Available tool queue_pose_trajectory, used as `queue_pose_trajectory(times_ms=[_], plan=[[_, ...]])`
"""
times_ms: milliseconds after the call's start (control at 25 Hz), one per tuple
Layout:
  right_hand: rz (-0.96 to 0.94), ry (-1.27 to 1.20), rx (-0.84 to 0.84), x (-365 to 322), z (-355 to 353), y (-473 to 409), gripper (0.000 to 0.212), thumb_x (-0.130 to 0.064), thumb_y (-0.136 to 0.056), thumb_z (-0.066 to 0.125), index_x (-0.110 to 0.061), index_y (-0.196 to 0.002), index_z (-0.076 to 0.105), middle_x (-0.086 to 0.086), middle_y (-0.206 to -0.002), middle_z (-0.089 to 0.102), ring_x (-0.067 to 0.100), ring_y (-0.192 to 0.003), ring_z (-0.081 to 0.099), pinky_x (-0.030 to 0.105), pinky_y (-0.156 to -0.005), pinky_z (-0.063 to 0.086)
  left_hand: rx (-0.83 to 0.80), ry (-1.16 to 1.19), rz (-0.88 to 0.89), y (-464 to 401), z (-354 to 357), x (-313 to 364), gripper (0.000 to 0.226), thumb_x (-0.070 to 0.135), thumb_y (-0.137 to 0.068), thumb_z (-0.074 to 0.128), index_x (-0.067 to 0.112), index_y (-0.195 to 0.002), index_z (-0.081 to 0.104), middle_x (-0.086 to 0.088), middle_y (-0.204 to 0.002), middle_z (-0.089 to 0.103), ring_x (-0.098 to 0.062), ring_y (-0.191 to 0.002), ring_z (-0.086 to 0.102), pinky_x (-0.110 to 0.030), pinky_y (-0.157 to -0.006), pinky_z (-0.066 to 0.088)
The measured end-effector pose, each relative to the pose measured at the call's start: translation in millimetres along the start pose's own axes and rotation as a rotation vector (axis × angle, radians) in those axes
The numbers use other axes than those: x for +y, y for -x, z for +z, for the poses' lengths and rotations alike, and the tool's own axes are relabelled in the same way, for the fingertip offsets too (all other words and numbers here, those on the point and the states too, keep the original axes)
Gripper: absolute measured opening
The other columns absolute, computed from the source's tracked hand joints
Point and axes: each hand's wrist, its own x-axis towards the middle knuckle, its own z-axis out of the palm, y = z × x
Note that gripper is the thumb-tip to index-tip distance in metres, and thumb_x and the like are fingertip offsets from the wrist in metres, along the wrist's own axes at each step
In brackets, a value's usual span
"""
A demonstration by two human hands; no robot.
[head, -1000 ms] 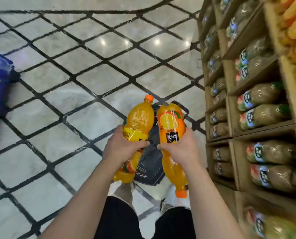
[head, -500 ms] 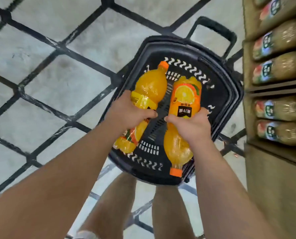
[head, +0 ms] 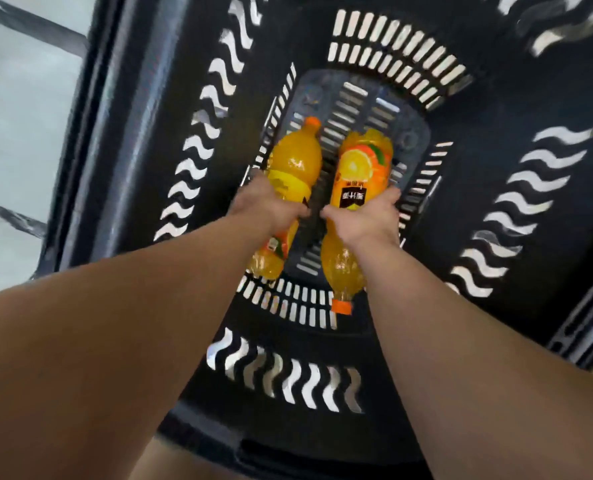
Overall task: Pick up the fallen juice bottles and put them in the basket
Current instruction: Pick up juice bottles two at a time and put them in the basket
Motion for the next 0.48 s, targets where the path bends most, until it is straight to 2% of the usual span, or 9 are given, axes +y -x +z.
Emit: queue_pose_trajectory(times_ms=[80, 160, 320, 480], plan=[[-0.014, 0.012, 0.026, 4.6, 11.5, -12.0, 0.111, -0.041, -0.073, 0.088, -0.013, -0.154, 0.017, 0.018, -0.148, 0.043, 0.040, -0.133, 0.048, 0.047, -0.102, 0.044, 0.018, -0.018, 0.017, -11.8, 10.0, 0.9, 0.106, 0.045, -0.075, 0.088, 0.015, -0.151, 0.021, -0.019, -0.144, 0.048, -0.042, -0.131, 0.051, -0.049, -0.103, 0.046], [-0.038, 0.021, 0.045, 8.9, 14.2, -14.8, 0.110, -0.037, -0.074, 0.088, -0.015, -0.154, 0.015, 0.017, -0.149, 0.041, 0.041, -0.133, 0.047, 0.049, -0.105, 0.043, 0.036, -0.011, 0.048, -10.8, 15.5, 3.1, 0.099, 0.040, -0.079, 0.085, 0.016, -0.151, 0.020, -0.020, -0.145, 0.042, -0.044, -0.130, 0.051, -0.049, -0.101, 0.045], [-0.071, 0.082, 0.004, 4.7, -3.5, -1.7, 0.076, -0.026, -0.090, 0.072, -0.015, -0.151, 0.027, 0.015, -0.144, 0.047, 0.040, -0.128, 0.051, 0.048, -0.100, 0.047, 0.038, -0.113, 0.113, 3.3, -2.5, 11.8, 0.070, 0.026, -0.091, 0.073, 0.014, -0.146, 0.032, -0.021, -0.143, 0.045, -0.043, -0.130, 0.051, -0.049, -0.102, 0.044], [-0.130, 0.248, -0.116, -26.0, -54.7, 40.4, 0.051, -0.037, -0.091, 0.067, -0.019, -0.135, 0.051, 0.011, -0.129, 0.061, 0.036, -0.116, 0.061, 0.042, -0.091, 0.053, -0.053, -0.377, 0.269, 51.3, -54.1, 37.4, 0.060, 0.030, -0.092, 0.065, 0.017, -0.144, 0.038, -0.015, -0.139, 0.049, -0.038, -0.127, 0.054, -0.050, -0.099, 0.049]])
